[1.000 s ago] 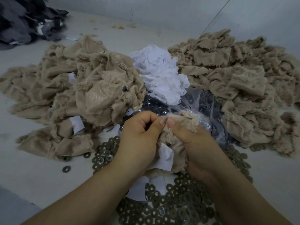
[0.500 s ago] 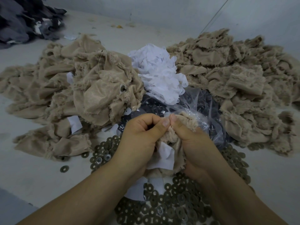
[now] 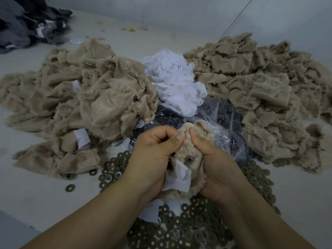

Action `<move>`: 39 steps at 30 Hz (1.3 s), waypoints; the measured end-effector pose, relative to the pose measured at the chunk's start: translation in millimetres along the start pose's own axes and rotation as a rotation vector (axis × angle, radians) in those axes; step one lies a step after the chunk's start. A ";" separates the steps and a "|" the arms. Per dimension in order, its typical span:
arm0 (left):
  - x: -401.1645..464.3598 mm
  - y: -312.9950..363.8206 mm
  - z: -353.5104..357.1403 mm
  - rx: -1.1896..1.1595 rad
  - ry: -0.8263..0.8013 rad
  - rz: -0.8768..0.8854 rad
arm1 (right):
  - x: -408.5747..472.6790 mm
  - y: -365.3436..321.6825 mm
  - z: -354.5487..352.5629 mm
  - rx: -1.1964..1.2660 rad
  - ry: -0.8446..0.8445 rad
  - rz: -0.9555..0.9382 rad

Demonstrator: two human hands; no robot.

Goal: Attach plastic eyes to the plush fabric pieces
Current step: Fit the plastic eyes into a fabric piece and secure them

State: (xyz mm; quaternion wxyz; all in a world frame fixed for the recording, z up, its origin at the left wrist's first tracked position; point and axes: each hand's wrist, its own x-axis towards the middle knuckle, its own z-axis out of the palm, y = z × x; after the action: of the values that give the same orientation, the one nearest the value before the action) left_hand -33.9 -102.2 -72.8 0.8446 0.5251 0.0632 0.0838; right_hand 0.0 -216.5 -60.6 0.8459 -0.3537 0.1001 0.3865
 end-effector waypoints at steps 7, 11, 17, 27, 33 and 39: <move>2.7 1.9 -7.0 0.023 -0.034 0.000 | -3.8 -8.3 1.6 -0.101 -0.017 -0.003; 5.0 3.4 -11.5 0.055 -0.013 -0.012 | -9.8 -17.0 2.6 -0.136 -0.136 -0.003; 9.5 6.4 -14.8 0.011 0.039 -0.002 | -5.4 -21.0 0.6 -0.129 -0.192 -0.082; 10.6 9.1 -16.8 -0.004 0.022 0.028 | 2.9 -21.7 -6.7 -0.140 -0.080 -0.128; 10.1 10.2 -20.3 -0.006 0.002 0.043 | 4.5 -23.7 -10.3 -0.186 -0.064 -0.107; 9.1 8.0 -21.0 0.058 -0.025 0.046 | 1.7 -19.2 -8.4 -0.336 -0.023 -0.238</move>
State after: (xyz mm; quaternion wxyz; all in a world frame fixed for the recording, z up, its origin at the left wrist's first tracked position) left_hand -29.7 -78.4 -75.0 0.8276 0.5515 0.0427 0.0949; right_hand 16.0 -229.9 -57.4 0.8158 -0.4947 -0.0180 0.2991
